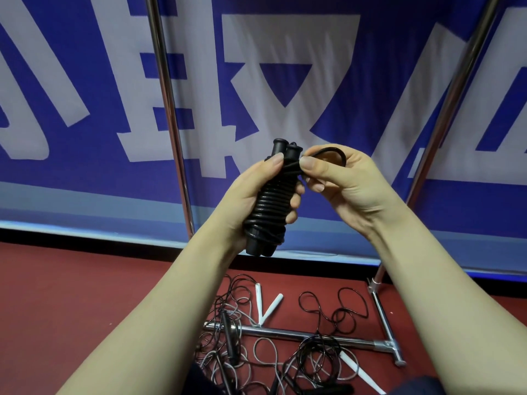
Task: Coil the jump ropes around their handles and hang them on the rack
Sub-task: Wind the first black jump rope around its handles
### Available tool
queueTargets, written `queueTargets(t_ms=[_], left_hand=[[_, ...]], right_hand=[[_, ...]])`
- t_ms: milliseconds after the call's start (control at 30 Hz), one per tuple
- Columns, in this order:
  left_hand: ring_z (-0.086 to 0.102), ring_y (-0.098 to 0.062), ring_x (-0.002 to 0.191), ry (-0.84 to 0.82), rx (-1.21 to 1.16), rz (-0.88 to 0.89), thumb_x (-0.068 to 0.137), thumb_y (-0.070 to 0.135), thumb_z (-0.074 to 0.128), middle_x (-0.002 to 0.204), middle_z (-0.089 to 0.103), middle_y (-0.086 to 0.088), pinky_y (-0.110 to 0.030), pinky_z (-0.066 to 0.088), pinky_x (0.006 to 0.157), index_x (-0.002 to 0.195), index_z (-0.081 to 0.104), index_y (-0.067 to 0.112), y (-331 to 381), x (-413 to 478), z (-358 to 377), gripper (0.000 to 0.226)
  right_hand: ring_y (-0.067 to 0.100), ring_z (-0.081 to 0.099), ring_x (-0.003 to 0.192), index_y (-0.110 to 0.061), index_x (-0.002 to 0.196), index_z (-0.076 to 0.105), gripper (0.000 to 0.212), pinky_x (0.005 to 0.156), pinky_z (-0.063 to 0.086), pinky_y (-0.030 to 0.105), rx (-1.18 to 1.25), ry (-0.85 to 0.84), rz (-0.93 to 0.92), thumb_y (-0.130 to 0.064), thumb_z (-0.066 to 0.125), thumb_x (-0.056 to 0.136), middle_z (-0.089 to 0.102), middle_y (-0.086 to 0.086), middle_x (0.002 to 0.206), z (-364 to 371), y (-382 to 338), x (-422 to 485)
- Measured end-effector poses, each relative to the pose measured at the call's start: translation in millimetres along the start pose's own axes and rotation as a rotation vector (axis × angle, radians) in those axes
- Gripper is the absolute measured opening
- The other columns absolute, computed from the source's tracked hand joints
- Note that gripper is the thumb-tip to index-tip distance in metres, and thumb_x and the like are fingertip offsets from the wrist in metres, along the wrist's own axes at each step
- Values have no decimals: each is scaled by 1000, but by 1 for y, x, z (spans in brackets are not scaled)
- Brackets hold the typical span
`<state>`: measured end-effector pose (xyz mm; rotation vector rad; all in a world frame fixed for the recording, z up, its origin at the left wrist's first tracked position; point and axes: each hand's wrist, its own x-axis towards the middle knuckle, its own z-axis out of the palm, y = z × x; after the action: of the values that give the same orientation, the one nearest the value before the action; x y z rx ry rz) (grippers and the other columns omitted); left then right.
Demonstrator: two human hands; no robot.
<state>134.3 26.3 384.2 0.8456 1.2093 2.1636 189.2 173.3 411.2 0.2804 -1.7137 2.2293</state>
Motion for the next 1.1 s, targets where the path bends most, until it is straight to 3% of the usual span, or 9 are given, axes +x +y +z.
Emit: queueTargets(t_ms=[133,233,333,400,467,633,833,933,1100], left_hand=[[68,-17,74,67,133,69,89,35,51,87,71,-7,-26,55,70,111,62,6,-2,1,-3,38],[71,-22,81,186,363,149,89,34,65,93,72,-12,-31,55,70,107,64,18,-2,-1,-8,24],[60,-19,62,237,593,279,87,26,72,84,70,-5,-34,50,53,103,62,29,-5,-3,-10,19],[55,-5,60,253,704,379,85,18,75,80,65,13,-20,46,57,100,60,33,-8,-2,-7,25],[57,5,72,248,808,473,84,12,75,84,63,27,-11,44,69,100,57,35,-9,-3,-4,33],[61,11,90,198,845,639,83,4,73,95,64,36,-7,43,81,106,53,35,-7,-2,-4,44],[51,1,120,141,882,834,86,15,70,123,55,12,-19,39,101,116,57,26,-3,0,-4,35],[49,3,117,168,920,898,85,18,69,120,51,11,-18,38,100,120,54,18,-5,2,-4,38],[56,-18,115,220,820,861,86,13,70,118,56,4,-35,45,99,118,57,18,-4,1,-1,35]], right_hand=[[15,48,59,-3,77,68,8,55,46,20,49,-3,108,-4,71,70,61,6,70,1,0,3],[19,61,81,5,99,68,34,73,55,22,281,141,304,1,72,66,69,15,96,4,6,8],[20,66,79,9,84,66,11,61,55,17,435,372,371,11,69,73,71,18,80,9,10,8],[17,68,66,7,79,66,3,64,59,20,447,426,345,8,67,81,70,15,71,13,14,6],[11,68,59,1,82,68,5,64,58,21,351,387,301,0,66,86,72,11,75,15,17,5],[10,61,84,-16,109,73,23,76,41,28,-101,249,154,-25,68,89,73,-3,93,9,14,0],[18,47,83,-2,106,70,22,73,42,30,35,221,-13,-17,63,91,60,8,92,15,8,-1],[15,43,75,-12,92,68,10,62,41,22,112,210,-38,-21,65,90,52,7,83,22,6,-3],[8,43,64,-16,94,70,23,57,39,19,282,166,-48,-32,68,78,62,-3,81,29,7,-2]])
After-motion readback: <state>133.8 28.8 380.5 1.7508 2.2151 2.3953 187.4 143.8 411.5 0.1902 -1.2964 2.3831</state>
